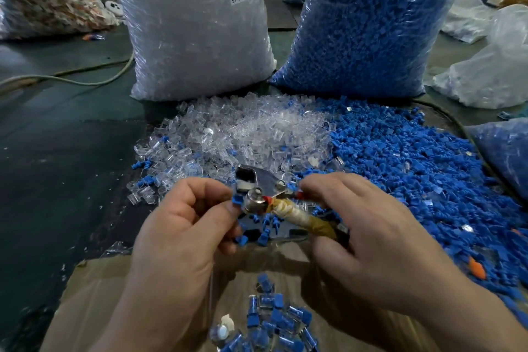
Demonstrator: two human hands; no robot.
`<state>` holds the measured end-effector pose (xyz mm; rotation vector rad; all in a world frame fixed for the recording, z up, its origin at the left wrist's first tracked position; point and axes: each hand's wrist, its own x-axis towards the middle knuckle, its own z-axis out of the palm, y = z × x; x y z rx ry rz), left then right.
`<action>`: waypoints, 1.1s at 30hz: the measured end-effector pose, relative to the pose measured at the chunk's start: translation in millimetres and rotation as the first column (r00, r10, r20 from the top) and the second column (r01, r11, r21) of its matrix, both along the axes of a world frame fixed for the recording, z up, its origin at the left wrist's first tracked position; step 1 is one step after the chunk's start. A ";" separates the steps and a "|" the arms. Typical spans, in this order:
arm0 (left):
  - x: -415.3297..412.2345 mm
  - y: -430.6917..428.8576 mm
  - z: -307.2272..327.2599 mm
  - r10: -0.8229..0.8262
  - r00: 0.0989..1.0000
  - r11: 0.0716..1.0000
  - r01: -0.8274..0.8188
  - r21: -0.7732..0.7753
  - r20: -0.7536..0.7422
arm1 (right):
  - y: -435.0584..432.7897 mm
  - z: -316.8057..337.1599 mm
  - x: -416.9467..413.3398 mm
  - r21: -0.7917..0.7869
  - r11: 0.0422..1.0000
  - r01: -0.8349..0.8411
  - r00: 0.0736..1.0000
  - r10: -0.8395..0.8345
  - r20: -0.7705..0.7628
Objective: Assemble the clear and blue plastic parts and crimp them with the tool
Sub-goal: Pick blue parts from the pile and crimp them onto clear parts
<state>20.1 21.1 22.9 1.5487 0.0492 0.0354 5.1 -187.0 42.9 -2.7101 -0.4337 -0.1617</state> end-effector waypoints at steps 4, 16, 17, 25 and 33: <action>1.3 1.3 -2.4 -0.002 1.000 1.000 0.002 0.012 0.016 | -2.1 -2.7 0.7 0.011 1.000 -0.014 1.000 0.014 -0.010; -1.4 1.3 -2.7 -0.004 0.998 1.000 0.002 0.031 0.066 | -0.2 -4.1 1.9 -0.022 0.997 -0.075 0.997 0.074 -0.011; -1.5 1.6 -3.0 -0.008 0.998 1.000 0.007 0.023 0.065 | 0.9 -4.3 2.6 -0.058 0.996 -0.065 0.998 0.065 -0.004; -3.1 1.5 -1.0 -0.010 0.999 0.999 0.011 -0.030 0.039 | 5.9 0.7 4.8 -0.092 0.995 -0.028 0.999 0.024 -0.035; 3.2 7.3 -7.8 0.054 0.998 0.992 -0.051 0.112 -0.023 | -4.1 -6.1 7.4 -0.175 0.975 0.136 0.990 -0.140 -0.011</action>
